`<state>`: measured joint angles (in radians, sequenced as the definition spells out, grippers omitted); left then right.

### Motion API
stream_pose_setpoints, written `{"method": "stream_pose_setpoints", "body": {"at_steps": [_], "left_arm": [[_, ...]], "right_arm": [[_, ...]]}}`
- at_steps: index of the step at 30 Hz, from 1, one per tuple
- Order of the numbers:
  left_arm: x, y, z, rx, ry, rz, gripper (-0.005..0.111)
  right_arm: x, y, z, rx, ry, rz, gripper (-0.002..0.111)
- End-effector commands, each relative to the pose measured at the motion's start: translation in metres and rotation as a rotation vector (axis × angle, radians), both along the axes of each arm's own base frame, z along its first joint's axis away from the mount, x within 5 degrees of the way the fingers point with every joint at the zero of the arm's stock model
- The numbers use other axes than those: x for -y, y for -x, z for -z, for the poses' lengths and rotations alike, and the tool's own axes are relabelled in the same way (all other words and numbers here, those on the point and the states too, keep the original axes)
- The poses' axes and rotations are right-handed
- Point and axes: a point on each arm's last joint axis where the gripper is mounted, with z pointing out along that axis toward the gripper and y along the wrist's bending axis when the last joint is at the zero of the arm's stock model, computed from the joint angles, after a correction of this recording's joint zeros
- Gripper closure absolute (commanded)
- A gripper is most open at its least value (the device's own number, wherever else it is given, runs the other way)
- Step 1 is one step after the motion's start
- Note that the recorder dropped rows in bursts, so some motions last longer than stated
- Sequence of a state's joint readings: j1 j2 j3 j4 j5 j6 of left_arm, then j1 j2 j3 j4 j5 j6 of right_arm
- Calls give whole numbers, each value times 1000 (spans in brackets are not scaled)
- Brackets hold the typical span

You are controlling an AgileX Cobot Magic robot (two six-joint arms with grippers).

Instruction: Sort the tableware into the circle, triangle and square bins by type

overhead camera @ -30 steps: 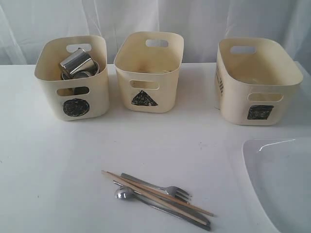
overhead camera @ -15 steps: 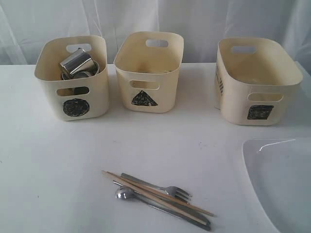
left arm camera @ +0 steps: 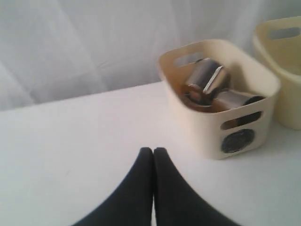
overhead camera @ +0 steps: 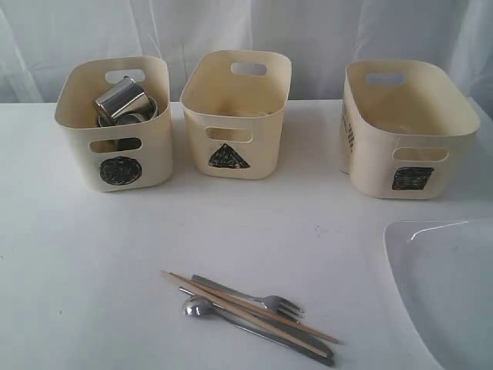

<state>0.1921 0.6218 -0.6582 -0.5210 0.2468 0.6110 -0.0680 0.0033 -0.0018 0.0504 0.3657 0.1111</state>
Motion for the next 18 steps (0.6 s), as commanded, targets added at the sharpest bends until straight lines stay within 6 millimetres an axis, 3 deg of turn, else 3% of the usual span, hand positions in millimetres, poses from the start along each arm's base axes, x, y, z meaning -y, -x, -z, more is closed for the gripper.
{"method": "stream_pose_setpoints", "body": {"at_steps": [1, 7, 9, 14, 18], "left_arm": [[-20, 4, 25, 25, 130, -273, 107], [-20, 11, 63, 83, 138, -289, 107], [-19, 15, 81, 36, 156, -294, 107], [-15, 26, 130, -75, 393, -355, 107], [-13, 38, 160, -203, 396, -372, 107]], "right_arm": [[0, 0, -1, 14, 2, 0, 108], [0, 0, -1, 14, 2, 0, 108], [0, 0, -1, 14, 2, 0, 108], [0, 0, -1, 14, 2, 0, 108], [0, 0, -1, 14, 2, 0, 108]]}}
